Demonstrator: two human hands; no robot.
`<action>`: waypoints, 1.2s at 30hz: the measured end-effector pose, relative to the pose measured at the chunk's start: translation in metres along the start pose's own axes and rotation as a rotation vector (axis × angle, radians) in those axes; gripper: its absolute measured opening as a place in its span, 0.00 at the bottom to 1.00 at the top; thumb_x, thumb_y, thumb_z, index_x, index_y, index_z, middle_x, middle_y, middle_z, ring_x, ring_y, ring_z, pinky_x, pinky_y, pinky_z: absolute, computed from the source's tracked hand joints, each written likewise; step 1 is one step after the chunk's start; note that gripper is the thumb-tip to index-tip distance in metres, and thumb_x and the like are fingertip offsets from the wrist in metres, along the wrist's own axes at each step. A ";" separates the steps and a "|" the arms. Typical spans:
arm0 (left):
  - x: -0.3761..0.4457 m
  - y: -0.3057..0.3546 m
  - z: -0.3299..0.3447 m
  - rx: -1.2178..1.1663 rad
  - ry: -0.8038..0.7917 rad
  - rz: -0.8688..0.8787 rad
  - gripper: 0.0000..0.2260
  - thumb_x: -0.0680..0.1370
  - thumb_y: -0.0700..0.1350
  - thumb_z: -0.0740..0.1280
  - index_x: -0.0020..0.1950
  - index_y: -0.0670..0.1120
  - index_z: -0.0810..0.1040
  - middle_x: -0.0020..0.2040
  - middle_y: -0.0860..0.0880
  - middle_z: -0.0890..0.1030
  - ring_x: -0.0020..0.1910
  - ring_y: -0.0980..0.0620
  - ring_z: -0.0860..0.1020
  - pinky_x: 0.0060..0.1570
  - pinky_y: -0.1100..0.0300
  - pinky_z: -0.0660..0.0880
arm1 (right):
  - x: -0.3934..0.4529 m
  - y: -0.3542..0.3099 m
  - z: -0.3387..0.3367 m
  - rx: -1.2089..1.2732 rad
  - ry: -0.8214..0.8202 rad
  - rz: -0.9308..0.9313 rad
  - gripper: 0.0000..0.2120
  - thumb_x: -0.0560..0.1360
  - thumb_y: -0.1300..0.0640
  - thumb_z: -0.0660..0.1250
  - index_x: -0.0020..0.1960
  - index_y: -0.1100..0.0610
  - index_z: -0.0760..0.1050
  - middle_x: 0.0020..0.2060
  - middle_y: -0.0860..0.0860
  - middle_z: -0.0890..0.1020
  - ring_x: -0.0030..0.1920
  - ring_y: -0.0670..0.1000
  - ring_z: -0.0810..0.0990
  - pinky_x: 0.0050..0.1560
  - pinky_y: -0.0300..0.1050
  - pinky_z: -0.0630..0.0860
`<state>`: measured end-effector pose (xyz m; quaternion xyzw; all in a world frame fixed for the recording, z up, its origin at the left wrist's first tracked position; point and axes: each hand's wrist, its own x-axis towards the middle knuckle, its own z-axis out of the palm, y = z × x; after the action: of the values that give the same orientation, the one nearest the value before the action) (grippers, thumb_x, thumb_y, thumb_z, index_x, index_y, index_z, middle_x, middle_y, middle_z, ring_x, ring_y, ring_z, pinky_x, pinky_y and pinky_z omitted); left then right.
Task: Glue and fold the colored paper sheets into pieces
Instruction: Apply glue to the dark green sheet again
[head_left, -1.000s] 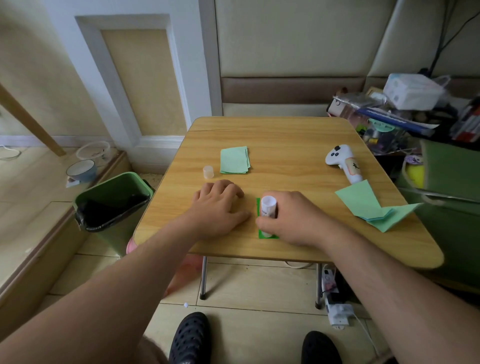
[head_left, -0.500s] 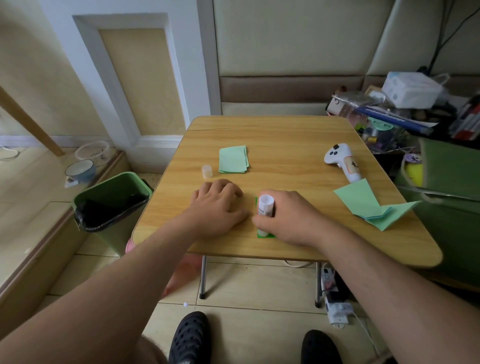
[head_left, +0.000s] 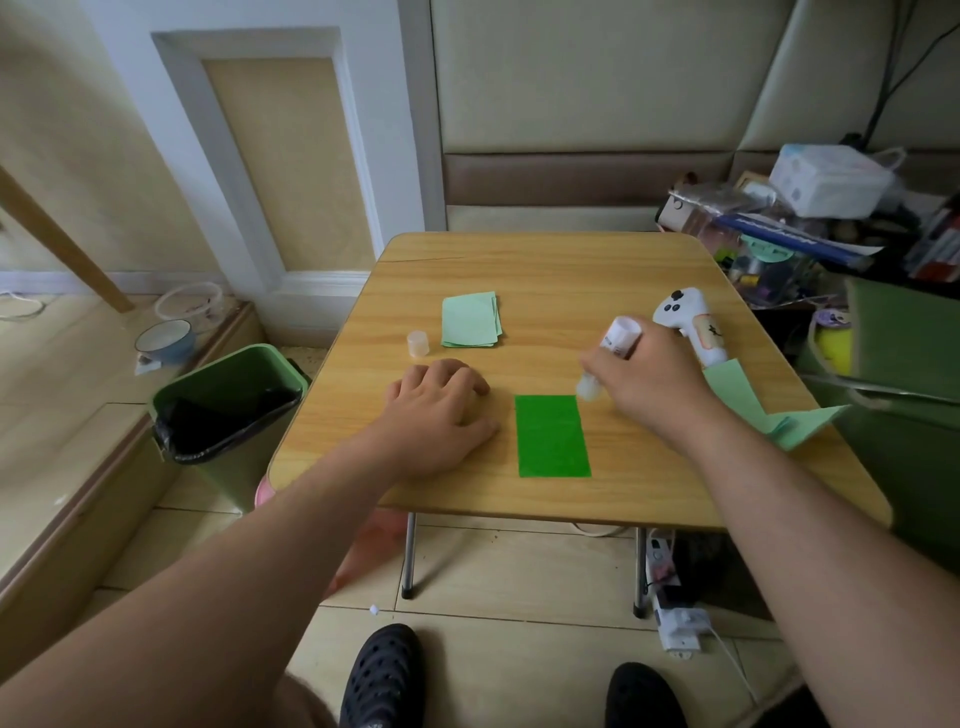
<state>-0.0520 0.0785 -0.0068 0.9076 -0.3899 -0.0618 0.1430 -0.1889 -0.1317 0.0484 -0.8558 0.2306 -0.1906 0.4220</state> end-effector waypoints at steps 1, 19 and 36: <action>0.000 0.000 0.000 0.001 0.005 -0.001 0.20 0.80 0.65 0.61 0.69 0.61 0.67 0.75 0.54 0.64 0.74 0.44 0.60 0.72 0.45 0.58 | 0.001 0.001 0.003 -0.032 -0.009 -0.006 0.11 0.75 0.52 0.69 0.41 0.59 0.73 0.32 0.51 0.80 0.32 0.47 0.73 0.37 0.46 0.70; -0.002 0.004 0.002 0.008 0.055 -0.013 0.20 0.80 0.67 0.59 0.68 0.60 0.68 0.73 0.53 0.66 0.72 0.46 0.62 0.71 0.46 0.58 | 0.002 0.005 0.015 -0.318 -0.179 -0.042 0.11 0.77 0.47 0.69 0.44 0.53 0.73 0.38 0.49 0.80 0.36 0.50 0.75 0.34 0.46 0.67; -0.002 0.006 0.003 0.012 0.066 -0.013 0.19 0.80 0.66 0.60 0.68 0.60 0.68 0.73 0.53 0.66 0.72 0.46 0.62 0.71 0.46 0.59 | -0.003 0.007 0.019 -0.282 -0.173 -0.087 0.11 0.78 0.46 0.70 0.42 0.49 0.71 0.37 0.47 0.79 0.36 0.48 0.74 0.33 0.45 0.66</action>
<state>-0.0579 0.0752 -0.0082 0.9124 -0.3795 -0.0303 0.1501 -0.1829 -0.1216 0.0315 -0.9289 0.1807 -0.1002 0.3073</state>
